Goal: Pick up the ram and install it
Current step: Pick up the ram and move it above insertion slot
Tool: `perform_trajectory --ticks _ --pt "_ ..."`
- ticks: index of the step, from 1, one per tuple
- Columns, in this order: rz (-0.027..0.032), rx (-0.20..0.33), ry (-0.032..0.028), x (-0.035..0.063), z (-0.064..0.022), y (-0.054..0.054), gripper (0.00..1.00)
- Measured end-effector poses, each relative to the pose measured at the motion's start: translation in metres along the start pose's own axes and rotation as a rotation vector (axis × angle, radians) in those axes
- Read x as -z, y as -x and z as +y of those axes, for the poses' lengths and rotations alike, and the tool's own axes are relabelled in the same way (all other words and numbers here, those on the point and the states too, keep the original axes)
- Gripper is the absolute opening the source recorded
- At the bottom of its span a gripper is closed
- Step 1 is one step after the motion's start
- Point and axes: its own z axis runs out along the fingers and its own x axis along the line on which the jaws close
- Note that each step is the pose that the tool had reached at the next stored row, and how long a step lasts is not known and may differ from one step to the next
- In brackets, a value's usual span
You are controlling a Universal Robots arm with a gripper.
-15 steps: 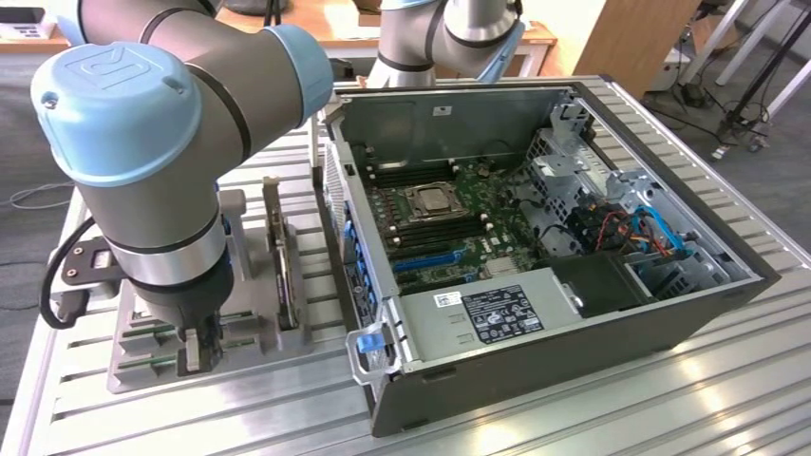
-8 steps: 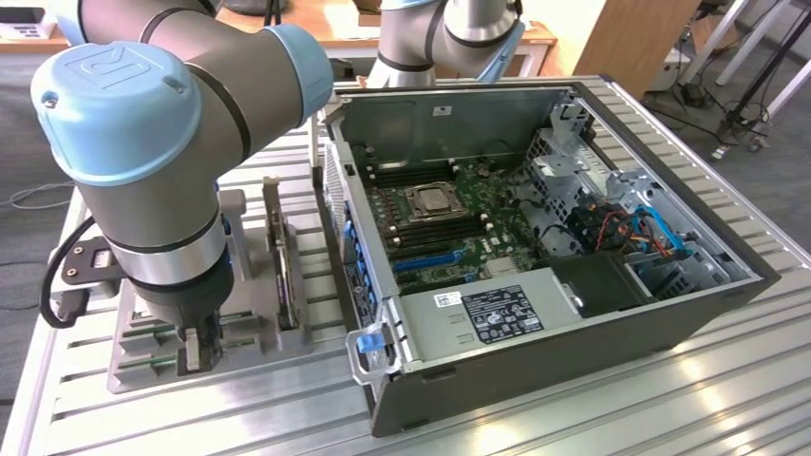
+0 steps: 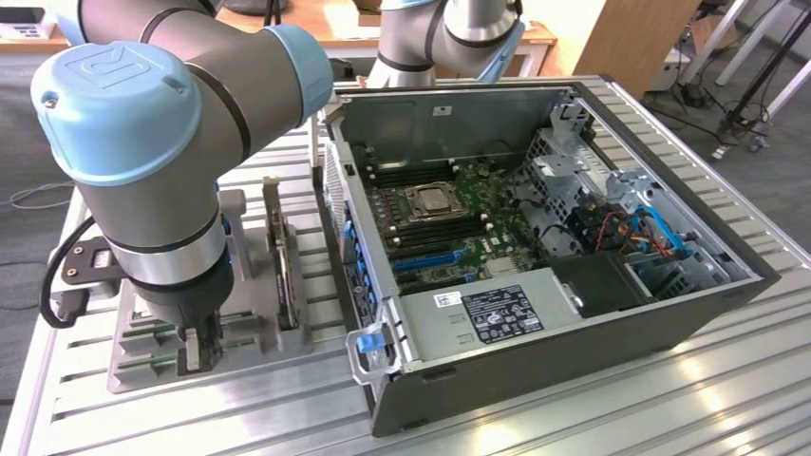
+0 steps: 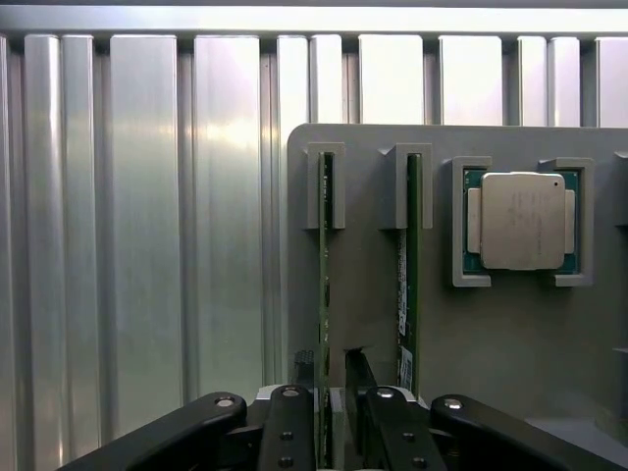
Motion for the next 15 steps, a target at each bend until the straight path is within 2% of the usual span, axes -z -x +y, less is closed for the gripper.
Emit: perform_trajectory --ticks 1,2,15 --pt "0.0 0.0 0.0 0.0 0.0 0.0 0.28" --pt "0.0 0.0 -0.0001 0.0 0.0 0.0 0.21" --pt "0.0 0.0 -0.0001 0.0 0.0 -0.0011 0.21"
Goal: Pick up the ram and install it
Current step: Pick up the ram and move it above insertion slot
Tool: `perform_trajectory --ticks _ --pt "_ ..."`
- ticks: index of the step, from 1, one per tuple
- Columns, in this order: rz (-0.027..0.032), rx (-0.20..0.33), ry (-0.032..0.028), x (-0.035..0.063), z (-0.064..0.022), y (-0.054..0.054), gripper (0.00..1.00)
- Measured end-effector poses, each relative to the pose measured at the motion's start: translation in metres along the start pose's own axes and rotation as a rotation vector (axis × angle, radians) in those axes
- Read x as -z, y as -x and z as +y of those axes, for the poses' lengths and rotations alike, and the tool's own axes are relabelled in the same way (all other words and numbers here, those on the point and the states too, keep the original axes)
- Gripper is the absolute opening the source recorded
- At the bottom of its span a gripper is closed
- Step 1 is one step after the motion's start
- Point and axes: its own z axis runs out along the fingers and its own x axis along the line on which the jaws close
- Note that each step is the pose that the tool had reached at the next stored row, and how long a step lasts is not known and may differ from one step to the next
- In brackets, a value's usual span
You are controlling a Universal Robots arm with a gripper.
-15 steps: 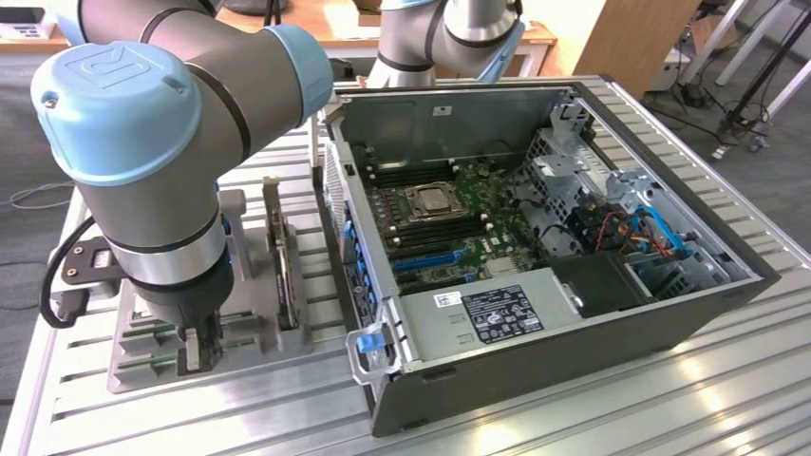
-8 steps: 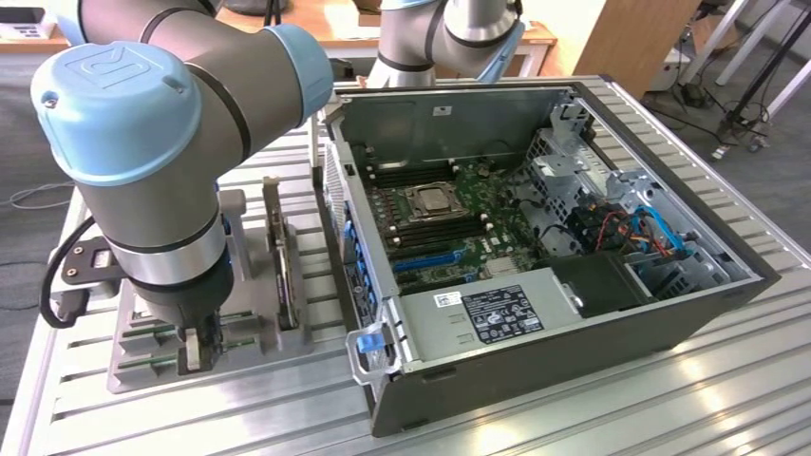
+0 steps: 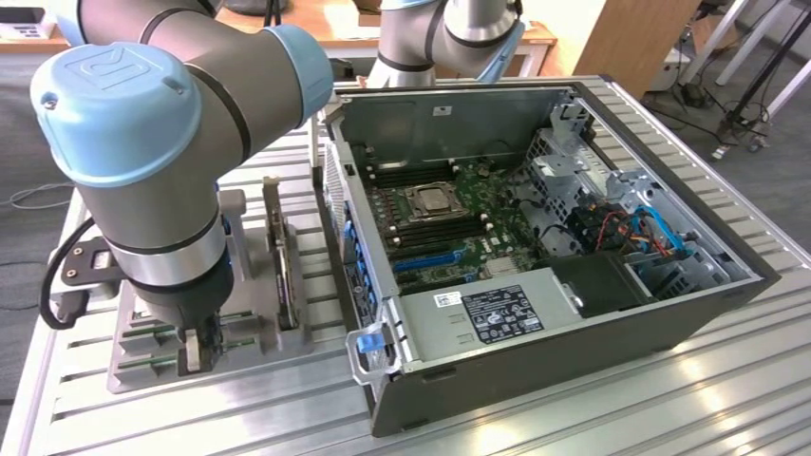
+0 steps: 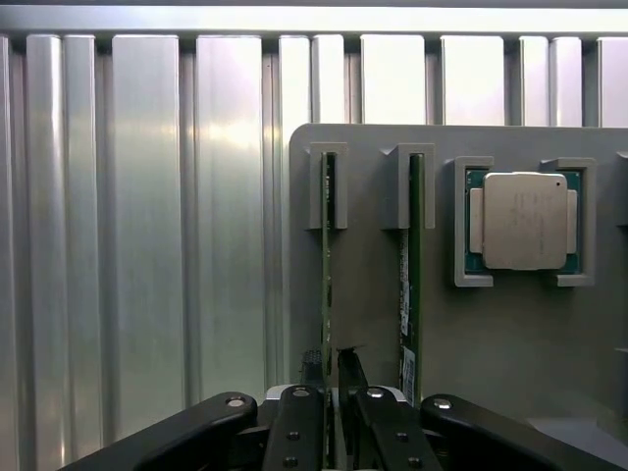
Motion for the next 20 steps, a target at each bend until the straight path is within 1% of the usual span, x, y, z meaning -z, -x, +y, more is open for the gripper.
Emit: perform_trajectory --ticks 20 --pt "0.0001 0.0 0.0001 0.0018 0.0 -0.0014 0.21"
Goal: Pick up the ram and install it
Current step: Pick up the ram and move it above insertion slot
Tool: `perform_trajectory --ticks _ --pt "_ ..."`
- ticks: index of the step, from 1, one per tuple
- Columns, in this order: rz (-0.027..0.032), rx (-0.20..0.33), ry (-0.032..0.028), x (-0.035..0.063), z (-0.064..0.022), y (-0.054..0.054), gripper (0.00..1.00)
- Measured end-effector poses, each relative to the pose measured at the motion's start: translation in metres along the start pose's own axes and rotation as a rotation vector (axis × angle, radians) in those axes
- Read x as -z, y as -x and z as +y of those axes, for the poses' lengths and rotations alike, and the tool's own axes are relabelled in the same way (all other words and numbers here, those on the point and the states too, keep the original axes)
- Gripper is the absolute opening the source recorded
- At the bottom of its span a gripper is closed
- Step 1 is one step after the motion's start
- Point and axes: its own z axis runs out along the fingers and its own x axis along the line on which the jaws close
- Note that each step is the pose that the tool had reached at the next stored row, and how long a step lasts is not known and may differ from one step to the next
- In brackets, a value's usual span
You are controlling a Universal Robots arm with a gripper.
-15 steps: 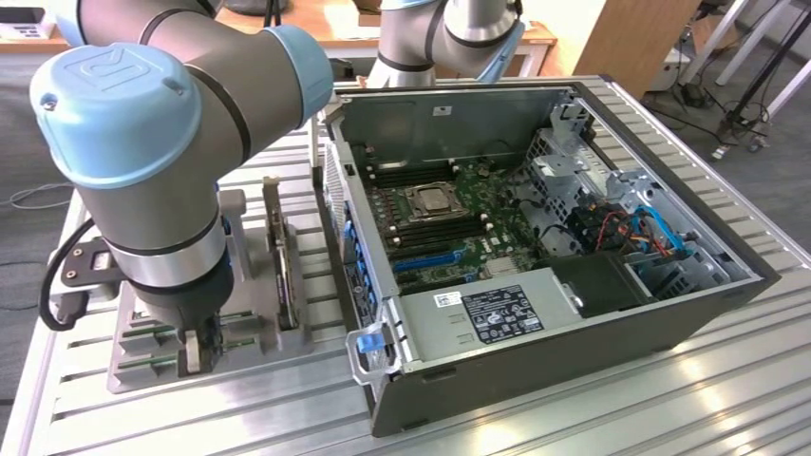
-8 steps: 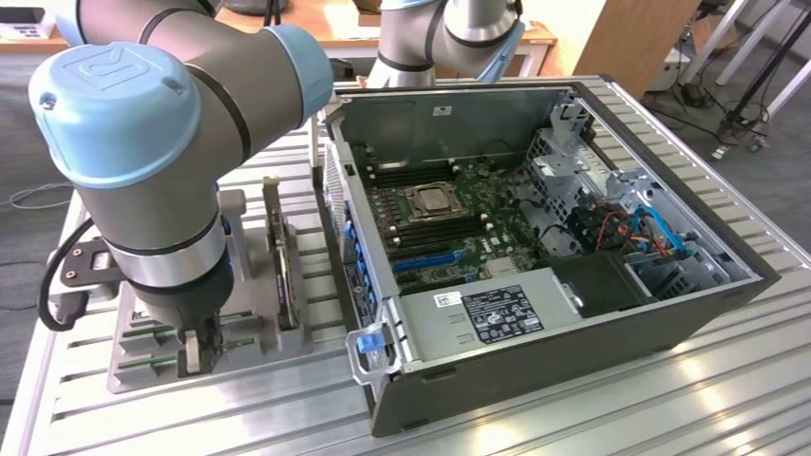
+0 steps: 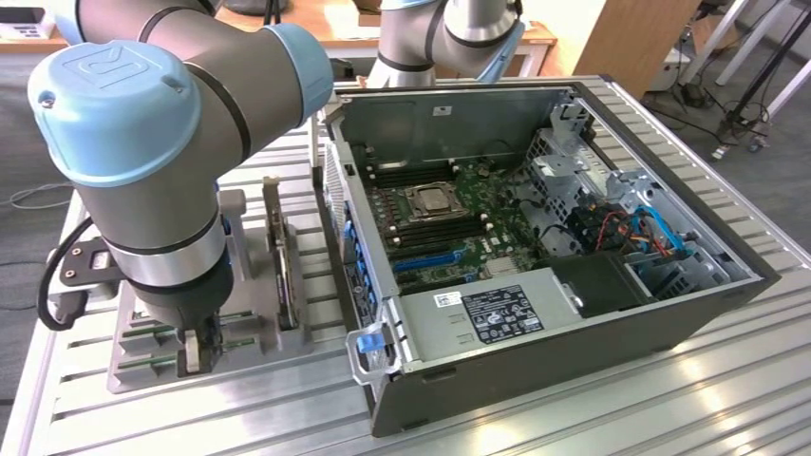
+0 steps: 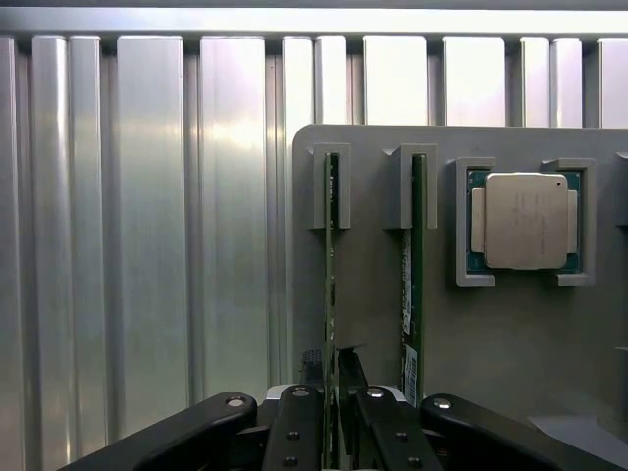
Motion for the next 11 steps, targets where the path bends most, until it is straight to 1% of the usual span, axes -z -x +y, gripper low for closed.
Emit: perform_trajectory --ticks 5,6,7,11 --pt "-0.0002 0.0 0.0 0.0 0.0 0.0 0.2" --pt "-0.0001 0.0 0.0 0.0 0.0 0.0 0.13" --pt "0.0 0.0 0.0 0.0 0.0 0.0 0.12" --pt "0.0 0.0 0.0 0.0 0.0 0.0 0.12"
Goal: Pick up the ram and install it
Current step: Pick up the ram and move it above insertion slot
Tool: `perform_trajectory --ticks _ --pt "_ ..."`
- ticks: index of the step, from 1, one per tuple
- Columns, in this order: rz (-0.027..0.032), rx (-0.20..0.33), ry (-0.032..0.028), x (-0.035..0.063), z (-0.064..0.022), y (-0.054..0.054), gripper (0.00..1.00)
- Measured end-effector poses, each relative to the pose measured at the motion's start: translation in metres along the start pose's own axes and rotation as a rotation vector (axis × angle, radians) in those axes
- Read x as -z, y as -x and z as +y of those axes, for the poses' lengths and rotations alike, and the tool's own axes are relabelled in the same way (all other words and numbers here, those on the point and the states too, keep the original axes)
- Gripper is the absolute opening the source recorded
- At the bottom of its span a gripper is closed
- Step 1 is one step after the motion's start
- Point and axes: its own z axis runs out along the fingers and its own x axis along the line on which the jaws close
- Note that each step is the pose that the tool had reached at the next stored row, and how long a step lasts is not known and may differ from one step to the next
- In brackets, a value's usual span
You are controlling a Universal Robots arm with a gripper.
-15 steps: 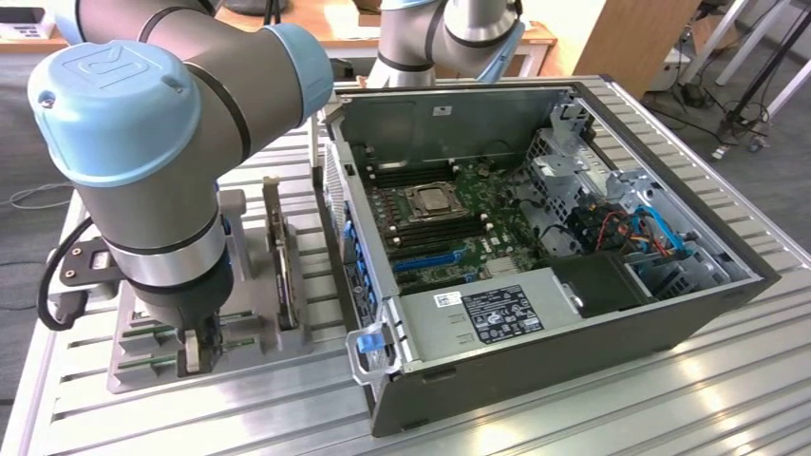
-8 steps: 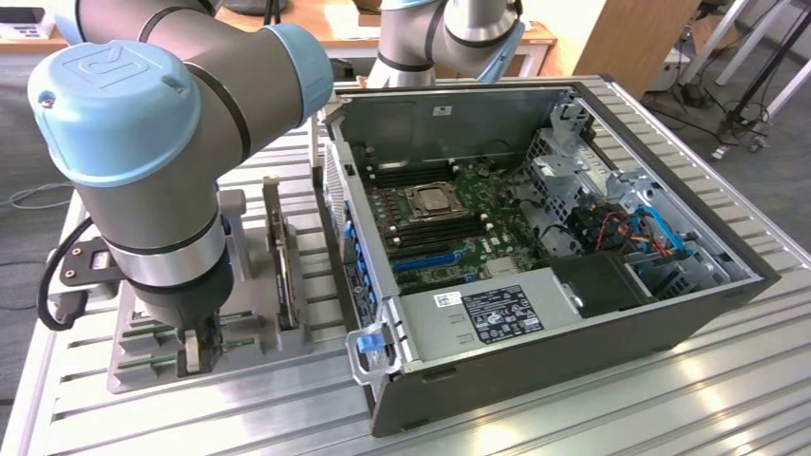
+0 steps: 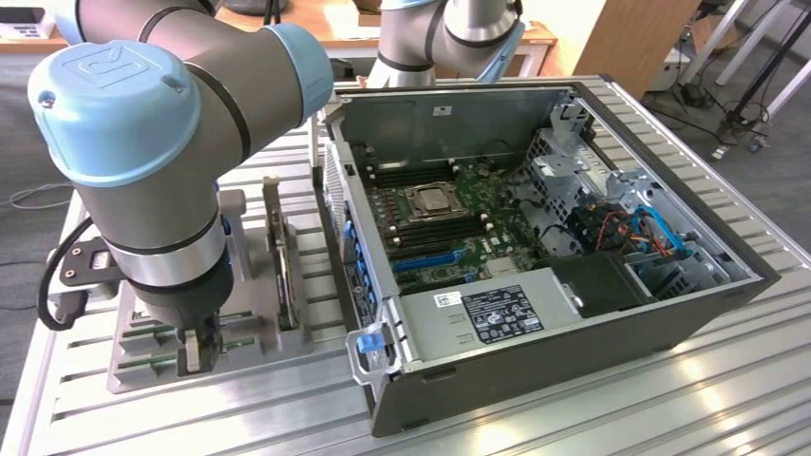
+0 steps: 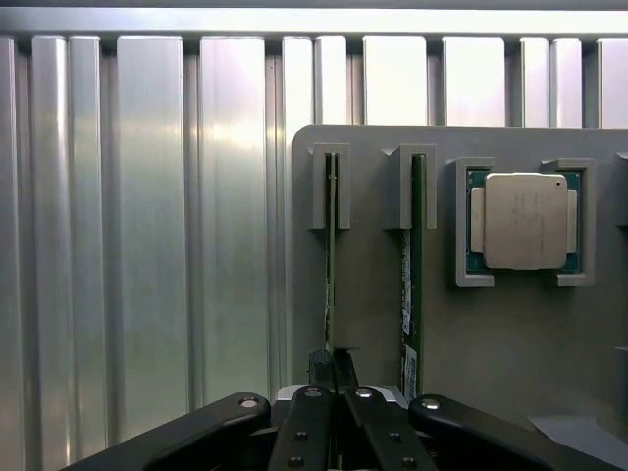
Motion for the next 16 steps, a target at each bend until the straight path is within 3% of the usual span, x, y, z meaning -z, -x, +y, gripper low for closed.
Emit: perform_trajectory --ticks 16 --pt "0.0002 0.004 0.0002 0.0033 0.0001 0.0001 0.12"
